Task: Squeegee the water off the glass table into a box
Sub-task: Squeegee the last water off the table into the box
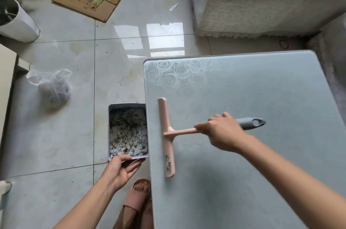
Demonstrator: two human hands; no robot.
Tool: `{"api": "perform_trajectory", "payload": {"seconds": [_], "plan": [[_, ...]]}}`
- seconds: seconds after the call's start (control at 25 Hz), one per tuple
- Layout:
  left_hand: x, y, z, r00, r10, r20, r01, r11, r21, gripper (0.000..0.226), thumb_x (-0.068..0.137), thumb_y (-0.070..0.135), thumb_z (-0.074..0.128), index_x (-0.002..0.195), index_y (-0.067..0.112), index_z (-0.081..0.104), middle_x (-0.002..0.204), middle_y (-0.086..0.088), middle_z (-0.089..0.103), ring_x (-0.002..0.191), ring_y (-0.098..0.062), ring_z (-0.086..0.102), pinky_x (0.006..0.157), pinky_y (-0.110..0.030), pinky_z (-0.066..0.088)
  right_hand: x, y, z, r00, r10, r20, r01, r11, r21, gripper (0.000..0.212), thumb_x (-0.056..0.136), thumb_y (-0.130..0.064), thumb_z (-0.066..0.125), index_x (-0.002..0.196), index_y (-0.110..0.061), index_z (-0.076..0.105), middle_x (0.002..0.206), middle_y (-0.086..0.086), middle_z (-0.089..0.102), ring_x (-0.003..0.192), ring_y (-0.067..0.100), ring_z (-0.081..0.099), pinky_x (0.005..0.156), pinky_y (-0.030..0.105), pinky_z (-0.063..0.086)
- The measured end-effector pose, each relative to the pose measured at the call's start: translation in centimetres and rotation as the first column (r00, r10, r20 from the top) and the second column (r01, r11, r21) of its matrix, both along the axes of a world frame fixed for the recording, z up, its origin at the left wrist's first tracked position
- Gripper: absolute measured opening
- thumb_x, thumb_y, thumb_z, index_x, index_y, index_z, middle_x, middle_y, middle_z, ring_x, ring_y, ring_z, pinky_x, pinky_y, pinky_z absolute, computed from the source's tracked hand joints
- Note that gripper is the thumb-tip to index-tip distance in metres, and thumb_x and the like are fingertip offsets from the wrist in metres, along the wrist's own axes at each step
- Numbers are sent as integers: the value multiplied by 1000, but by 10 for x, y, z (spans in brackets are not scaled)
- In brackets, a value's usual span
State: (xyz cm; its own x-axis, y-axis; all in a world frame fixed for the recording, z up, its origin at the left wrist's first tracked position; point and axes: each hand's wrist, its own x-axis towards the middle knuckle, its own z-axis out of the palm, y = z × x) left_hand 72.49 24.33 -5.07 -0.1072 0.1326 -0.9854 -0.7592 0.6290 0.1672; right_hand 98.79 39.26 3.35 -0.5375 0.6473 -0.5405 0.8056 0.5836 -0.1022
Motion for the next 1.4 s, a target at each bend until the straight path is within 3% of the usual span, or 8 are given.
{"api": "perform_trajectory", "payload": {"seconds": [0.16, 0.36, 0.48, 0.6, 0.84, 0.96, 1.12, 1.4], "plan": [[-2, 1, -4, 1000, -10, 9, 10, 1000, -11, 20, 87, -7, 36, 77, 6, 46, 64, -18, 69, 51, -29, 69, 77, -39, 53, 63, 19, 27, 958, -124, 259, 85, 984, 159, 29, 97, -26, 36, 113, -42, 54, 77, -8, 51, 92, 16, 56, 67, 32, 25], [2, -1, -4, 999, 41, 27, -40, 999, -28, 18, 90, -5, 35, 79, 3, 47, 57, -17, 67, 47, -27, 67, 95, -41, 44, 33, 4, 33, 957, -157, 243, 102, 969, 226, 31, 97, -27, 36, 120, -41, 50, 85, -4, 57, 94, 21, 56, 68, 33, 22], [4, -2, -1, 997, 47, 53, -47, 999, -6, 20, 90, -5, 35, 78, 4, 47, 55, -15, 67, 45, -25, 67, 89, -39, 49, -2, -17, 21, 971, -185, 150, 173, 981, 92, 35, 96, -24, 38, 124, -40, 49, 102, 0, 63, 103, 23, 56, 73, 34, 24], [2, -5, -7, 998, 5, 56, -6, 1000, 20, 22, 87, -7, 34, 75, 2, 50, 57, -14, 68, 46, -23, 67, 66, -34, 57, -75, -38, -2, 975, -220, 10, 219, 974, 54, 36, 91, -16, 38, 118, -35, 52, 95, 5, 59, 97, 28, 54, 71, 36, 21], [-10, -10, -13, 996, -4, 90, 2, 1000, 24, 18, 89, -6, 35, 82, 0, 51, 62, -18, 69, 50, -27, 68, 65, -33, 57, -40, -38, 22, 958, -285, 34, 267, 928, 262, 30, 94, -25, 43, 118, -39, 52, 80, -1, 57, 87, 27, 56, 64, 35, 19], [-10, -10, -8, 997, -8, 81, 6, 1000, 19, 19, 90, -6, 35, 79, 3, 48, 59, -16, 68, 48, -27, 68, 76, -36, 51, -35, -56, 24, 918, -374, 131, 350, 921, 173, 30, 97, -28, 37, 122, -38, 49, 94, -1, 62, 98, 25, 56, 69, 35, 23], [-12, -9, -8, 994, -39, 100, 35, 998, 42, 20, 89, -5, 34, 87, -2, 54, 65, -18, 70, 53, -27, 69, 73, -33, 54, -86, -74, -6, 889, -457, -31, 457, 882, 111, 36, 99, -25, 34, 130, -40, 42, 100, 4, 59, 99, 27, 52, 73, 36, 22], [-4, -7, 2, 997, -30, 71, 31, 1000, -2, 20, 89, -7, 34, 79, 6, 44, 87, -20, 61, 47, -30, 67, 61, -34, 58, 15, -176, 20, 576, -802, -157, 781, 597, -185, 52, 99, -26, 39, 143, -50, 25, 92, 5, 59, 94, 28, 57, 76, 37, 44]]}}
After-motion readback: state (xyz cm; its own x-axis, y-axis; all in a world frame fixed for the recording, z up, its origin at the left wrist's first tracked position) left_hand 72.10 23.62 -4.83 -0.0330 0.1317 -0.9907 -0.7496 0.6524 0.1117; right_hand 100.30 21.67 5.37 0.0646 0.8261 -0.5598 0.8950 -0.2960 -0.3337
